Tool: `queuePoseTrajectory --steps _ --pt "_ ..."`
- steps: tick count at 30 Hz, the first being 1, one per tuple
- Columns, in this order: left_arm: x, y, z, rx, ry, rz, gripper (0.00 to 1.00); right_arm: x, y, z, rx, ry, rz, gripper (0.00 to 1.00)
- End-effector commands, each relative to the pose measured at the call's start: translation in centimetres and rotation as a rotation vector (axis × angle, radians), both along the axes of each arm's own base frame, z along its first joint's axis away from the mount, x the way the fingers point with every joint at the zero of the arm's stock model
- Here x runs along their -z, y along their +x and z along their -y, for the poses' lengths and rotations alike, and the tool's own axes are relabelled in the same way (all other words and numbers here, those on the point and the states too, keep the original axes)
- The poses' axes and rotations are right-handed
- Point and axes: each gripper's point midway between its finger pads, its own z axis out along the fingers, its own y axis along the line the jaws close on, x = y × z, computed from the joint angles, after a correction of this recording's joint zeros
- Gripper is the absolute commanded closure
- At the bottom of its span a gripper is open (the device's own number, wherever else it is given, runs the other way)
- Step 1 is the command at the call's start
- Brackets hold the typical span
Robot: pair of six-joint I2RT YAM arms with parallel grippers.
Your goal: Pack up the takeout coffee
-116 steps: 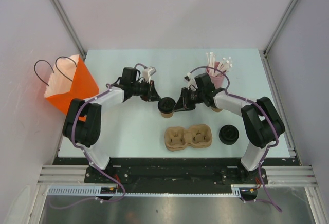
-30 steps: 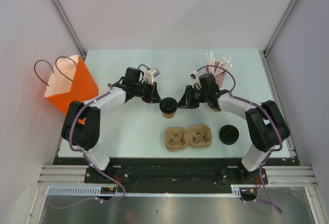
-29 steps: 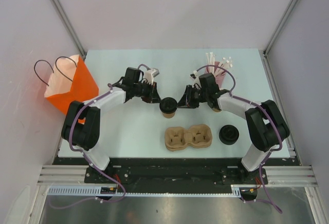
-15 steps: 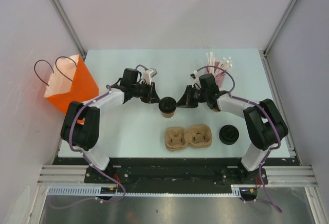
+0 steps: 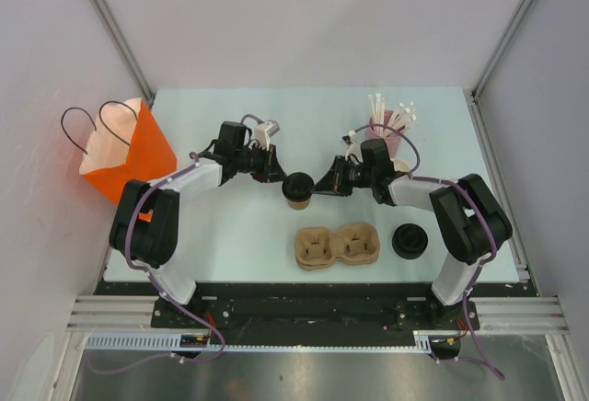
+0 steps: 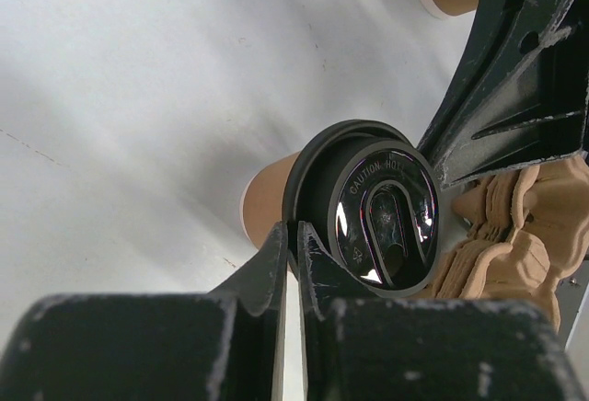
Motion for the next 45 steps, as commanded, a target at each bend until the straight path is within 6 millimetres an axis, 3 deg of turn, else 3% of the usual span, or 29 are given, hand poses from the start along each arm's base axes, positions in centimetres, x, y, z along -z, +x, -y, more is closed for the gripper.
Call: queuePoseTrajectory --steps 1,5,6,13,20,29,36,45 --pt "7.8 -7.7 -0.3 0.068 0.128 -0.338 0.93 13.3 -5.0 5.0 0.062 -0.416 -0.206 1.0" --pt "5.8 -6.6 0.2 0.074 0.101 -0.277 0.93 10.4 -3.6 4.4 0.082 -0.382 -0.132 1.0" --pt "5.1 -6.2 0.5 0.076 0.087 -0.262 0.92 8.6 -2.7 4.0 0.095 -0.36 -0.089 1.0" --pt "1.4 -4.5 1.4 0.082 0.029 -0.177 0.83 1.8 0.1 1.6 0.125 -0.261 0.081 0.99" --pt "0.1 -3.0 1.0 0.072 0.018 -0.119 0.73 0.7 0.2 1.1 0.106 -0.248 0.093 0.91" --pt "-1.3 -2.0 1.0 0.062 -0.004 -0.093 0.72 -2.9 0.6 0.0 0.089 -0.178 0.172 0.75" --pt "-1.8 -1.4 0.8 0.047 -0.013 -0.089 0.73 -4.9 0.6 -0.4 0.08 -0.155 0.229 0.71" --pt "-3.3 -0.1 0.3 0.026 -0.01 -0.026 0.71 -9.2 0.4 0.8 0.091 -0.179 0.362 0.64"
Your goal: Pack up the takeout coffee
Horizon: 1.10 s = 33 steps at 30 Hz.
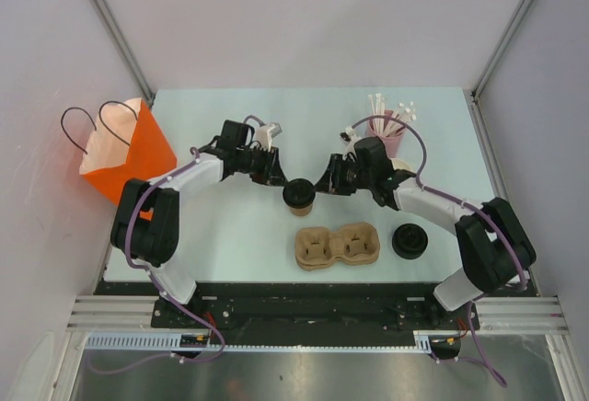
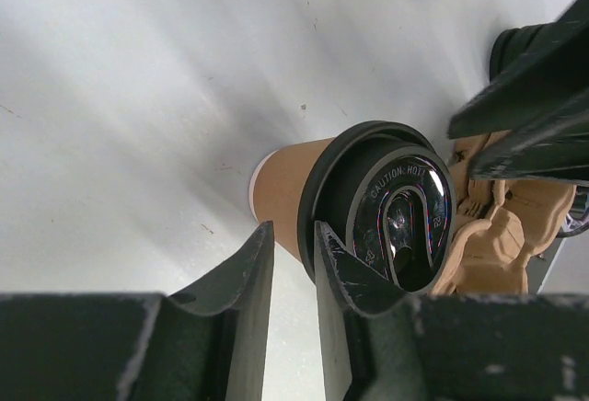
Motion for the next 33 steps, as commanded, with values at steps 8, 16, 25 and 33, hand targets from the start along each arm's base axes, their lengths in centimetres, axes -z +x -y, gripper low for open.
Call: queuePoseTrajectory --steps 8,16,25,33 --pt "-4.9 1.8 0.3 0.017 -0.018 0.137 0.65 -8.2 -0.2 -0.5 -0.183 -0.085 0.36 0.54" --pt "-2.9 1.8 0.0 0.022 0.047 0.112 0.62 -6.4 -0.1 -3.0 -0.378 -0.216 0.469 0.52" --pt "-1.6 1.9 0.4 0.032 0.061 0.085 0.62 -5.0 -1.3 -5.4 -0.603 -0.303 0.656 0.53" --pt "-0.9 1.8 0.7 0.04 0.065 0.064 0.63 -2.5 -1.1 -6.4 -0.689 -0.379 0.65 0.58"
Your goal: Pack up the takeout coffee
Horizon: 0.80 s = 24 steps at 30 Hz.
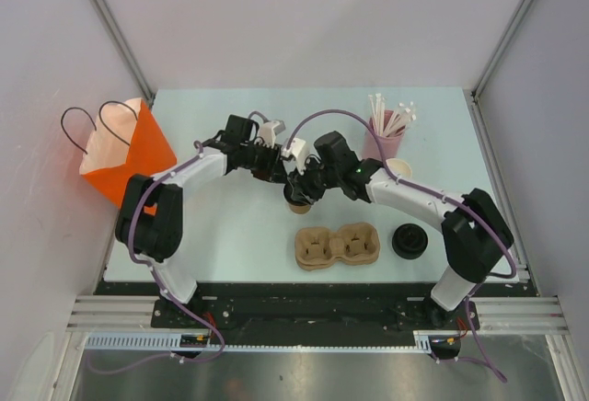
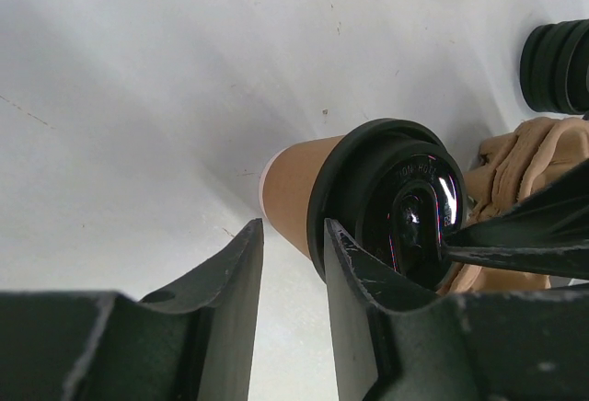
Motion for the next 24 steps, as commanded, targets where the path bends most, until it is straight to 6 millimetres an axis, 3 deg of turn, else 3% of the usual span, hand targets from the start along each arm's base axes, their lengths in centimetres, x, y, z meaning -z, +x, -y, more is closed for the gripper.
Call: queuePoseTrajectory --steps 1,14,17,20,24 --pt "-0.9 0.7 0.8 0.039 -0.008 0.044 0.63 0.0 1.2 -0.9 -0.04 -0.041 0.064 0.6" --pt "-1.8 0.8 0.9 0.044 -0.021 0.06 0.6 3.7 1.6 -0.2 0.0 -0.144 0.014 0.77" --pt "-2.1 1.0 1.1 0.038 -0.03 0.058 0.55 4.4 1.5 0.0 0.009 -0.178 0.021 0.77" --pt "-3.0 1.3 1.1 0.029 -0.041 0.074 0.43 4.7 1.5 0.3 0.025 -0.194 0.01 0.8" --pt "-4.7 2.0 0.8 0.013 -0.057 0.103 0.36 4.9 1.7 0.7 0.049 -0.21 0.01 0.91"
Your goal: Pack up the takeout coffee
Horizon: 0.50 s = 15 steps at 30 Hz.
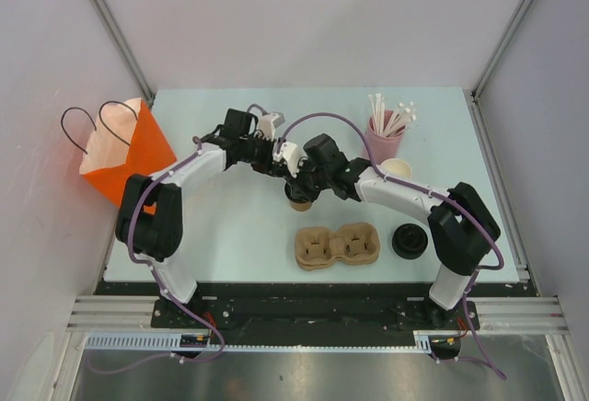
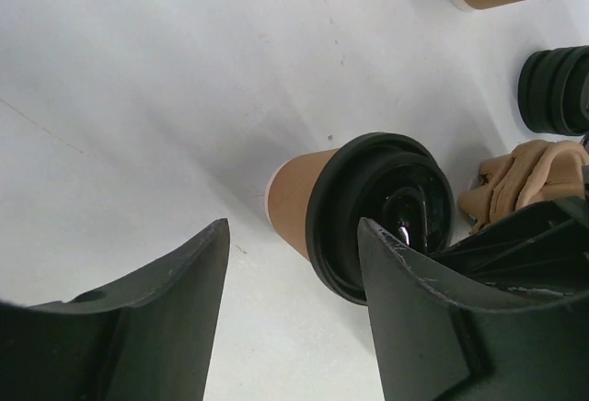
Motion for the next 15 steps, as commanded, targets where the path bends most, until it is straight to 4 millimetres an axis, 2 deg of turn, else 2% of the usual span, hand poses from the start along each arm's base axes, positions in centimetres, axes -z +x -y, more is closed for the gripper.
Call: queuePoseTrajectory --steps 1,7,15 --pt "-4.3 0.7 0.8 0.03 -0.062 0.081 0.36 2.3 0.5 1.5 0.05 -0.103 -0.007 0.92" --pt "-7.5 2.2 -1.7 -0.052 -0.037 0.17 0.34 1.3 3.1 3.2 0.2 -0.083 0.006 0.99" --pt "-12.2 3.4 -7.2 -0.164 0.177 0.448 0.3 0.9 7.2 7.2 0.438 -0.079 0.016 1.0"
